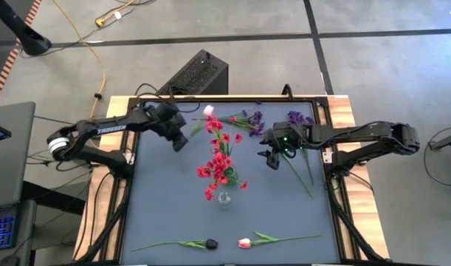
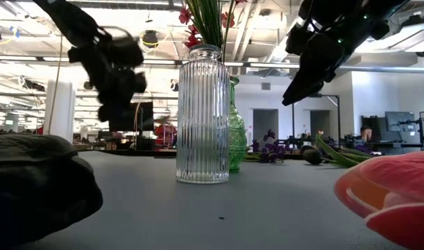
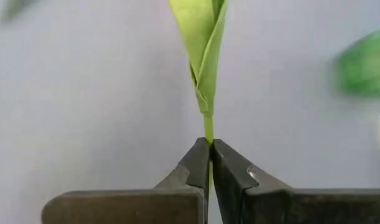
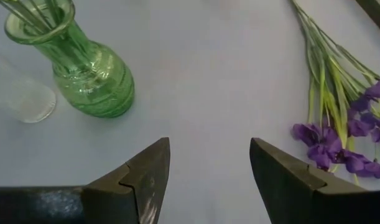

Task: Sort flowers into vase by color
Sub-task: Put the top pink flower into the green vase

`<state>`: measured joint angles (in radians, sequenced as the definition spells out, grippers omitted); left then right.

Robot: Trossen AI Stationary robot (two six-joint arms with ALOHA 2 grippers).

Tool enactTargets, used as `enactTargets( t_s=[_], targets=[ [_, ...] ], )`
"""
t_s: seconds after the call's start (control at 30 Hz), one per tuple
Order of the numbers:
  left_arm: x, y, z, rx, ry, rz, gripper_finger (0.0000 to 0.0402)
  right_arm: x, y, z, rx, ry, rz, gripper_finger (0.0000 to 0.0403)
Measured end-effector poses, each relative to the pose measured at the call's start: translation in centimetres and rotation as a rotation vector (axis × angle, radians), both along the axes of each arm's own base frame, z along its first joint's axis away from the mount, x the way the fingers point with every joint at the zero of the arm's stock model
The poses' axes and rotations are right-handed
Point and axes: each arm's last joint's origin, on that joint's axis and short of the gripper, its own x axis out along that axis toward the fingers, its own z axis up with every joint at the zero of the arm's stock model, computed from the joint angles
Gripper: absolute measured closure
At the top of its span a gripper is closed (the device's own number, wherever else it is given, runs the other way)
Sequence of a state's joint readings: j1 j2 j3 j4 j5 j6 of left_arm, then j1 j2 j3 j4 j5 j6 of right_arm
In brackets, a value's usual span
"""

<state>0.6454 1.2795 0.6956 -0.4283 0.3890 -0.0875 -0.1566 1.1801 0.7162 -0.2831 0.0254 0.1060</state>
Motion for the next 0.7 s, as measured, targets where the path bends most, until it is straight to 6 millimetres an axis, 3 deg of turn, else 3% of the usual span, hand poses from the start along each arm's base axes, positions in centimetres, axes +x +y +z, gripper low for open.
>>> enactTargets(
  t_s=[0.33,0.7],
  targets=[
    [2.9,-2.0,6.1,0.262,-0.538,-0.192,0.0401,0.4,-0.1,0.5,0.003,-0.067,-0.012,0.0154],
    [4.7,-4.5,9.1,0.472,-0.795,-0.210,0.0401,0.5,0.1,0.6,0.006,-0.086,-0.007,0.0154]
  ],
)
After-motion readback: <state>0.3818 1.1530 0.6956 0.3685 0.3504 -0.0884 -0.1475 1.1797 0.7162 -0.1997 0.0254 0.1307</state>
